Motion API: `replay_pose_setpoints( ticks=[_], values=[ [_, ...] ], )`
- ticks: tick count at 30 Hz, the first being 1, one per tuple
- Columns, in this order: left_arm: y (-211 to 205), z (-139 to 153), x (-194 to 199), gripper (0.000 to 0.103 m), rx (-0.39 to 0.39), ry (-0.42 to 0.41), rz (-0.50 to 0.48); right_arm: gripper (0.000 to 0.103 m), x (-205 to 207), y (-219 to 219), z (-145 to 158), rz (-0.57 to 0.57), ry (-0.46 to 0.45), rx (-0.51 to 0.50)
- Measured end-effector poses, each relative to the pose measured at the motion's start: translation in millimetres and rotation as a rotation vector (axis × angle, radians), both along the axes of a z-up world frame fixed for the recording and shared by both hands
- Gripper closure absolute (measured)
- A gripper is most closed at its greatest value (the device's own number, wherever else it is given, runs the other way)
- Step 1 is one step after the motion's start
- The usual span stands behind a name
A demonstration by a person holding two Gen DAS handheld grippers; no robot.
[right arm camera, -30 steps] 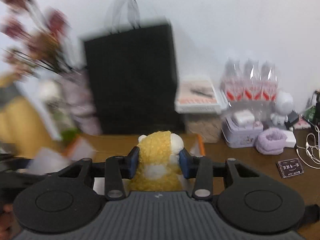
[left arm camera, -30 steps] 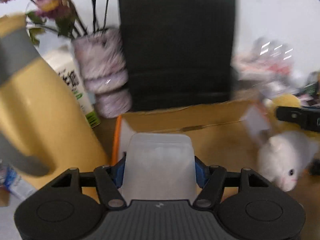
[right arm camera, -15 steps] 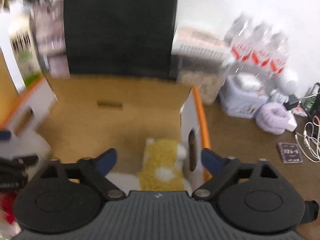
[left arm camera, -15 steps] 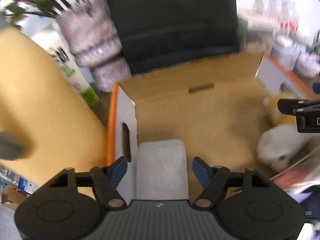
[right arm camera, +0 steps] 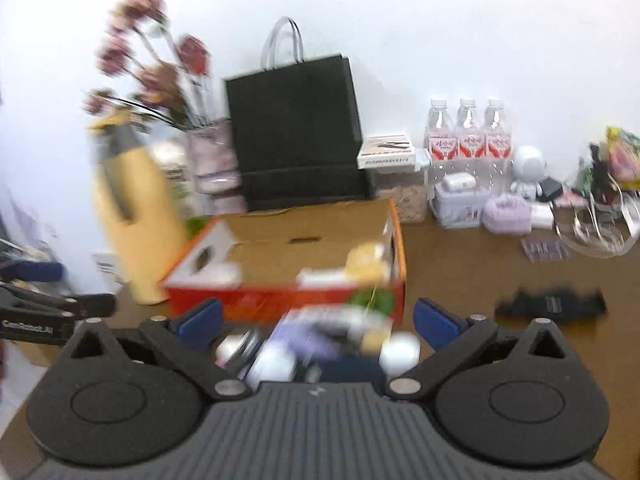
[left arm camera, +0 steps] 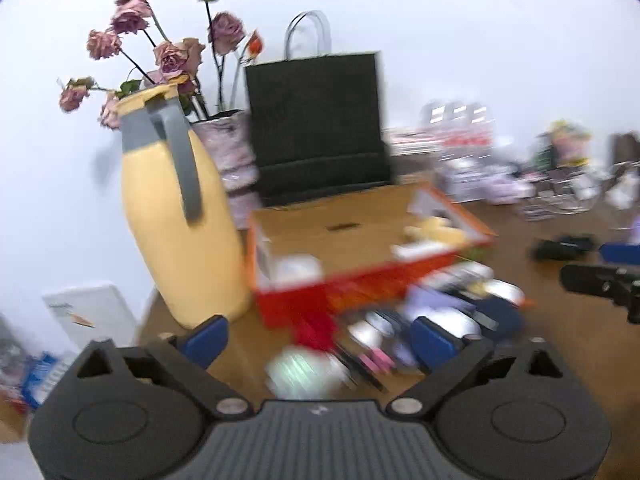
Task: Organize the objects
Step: 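Carry the plush toy and clear box into the cardboard box and open both tools, then grasp a white bottle cap with the right tool while the left tool grasps the green glittery ball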
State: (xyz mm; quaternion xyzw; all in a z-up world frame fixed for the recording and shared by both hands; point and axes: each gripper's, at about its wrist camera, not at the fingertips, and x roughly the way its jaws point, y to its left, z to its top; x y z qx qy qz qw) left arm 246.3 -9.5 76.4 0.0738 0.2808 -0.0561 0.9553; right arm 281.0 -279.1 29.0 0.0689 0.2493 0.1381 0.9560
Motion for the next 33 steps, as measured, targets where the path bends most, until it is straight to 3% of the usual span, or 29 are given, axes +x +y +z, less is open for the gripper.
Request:
replay_pose_setpoints(
  ticks=[2,5,7,11,14,18,22,28,33],
  values=[
    [1,-17,-44,0.000,-0.028,-0.025,0.001,0.000,-55,-3,-10,0.014,-0.036,-0.014],
    [-6,-40,-96,0.000,0.014,-0.056,0.064,0.000,-117,-3,-29,0.046,-0.059,-0.080],
    [-9,-54,-124,0.000,0.031,-0.065,0.111,0.000,-142,-2,-46,0.026,-0.044,-0.153],
    [7,-68,-148,0.000,-0.037,-0.004,0.111,0.000,-168,2,-76,-0.005,0.065,-0.204],
    [21,-71,-152,0.000,-0.056,-0.001,0.153,0.000,-174,5,-80,0.009,0.099,-0.172],
    [32,-71,-154,0.000,-0.102,0.010,0.176,0.000,-184,16,-69,-0.021,0.019,-0.199],
    [31,-76,-146,0.000,-0.074,0.020,0.194,0.000,-188,15,-68,-0.034,-0.031,-0.125],
    [28,-86,-119,0.000,-0.094,0.043,0.150,0.000,-164,5,-74,-0.087,-0.015,-0.070],
    [27,-83,-70,0.001,-0.055,-0.023,0.128,0.000,-125,9,-74,-0.071,-0.038,-0.102]
  ],
)
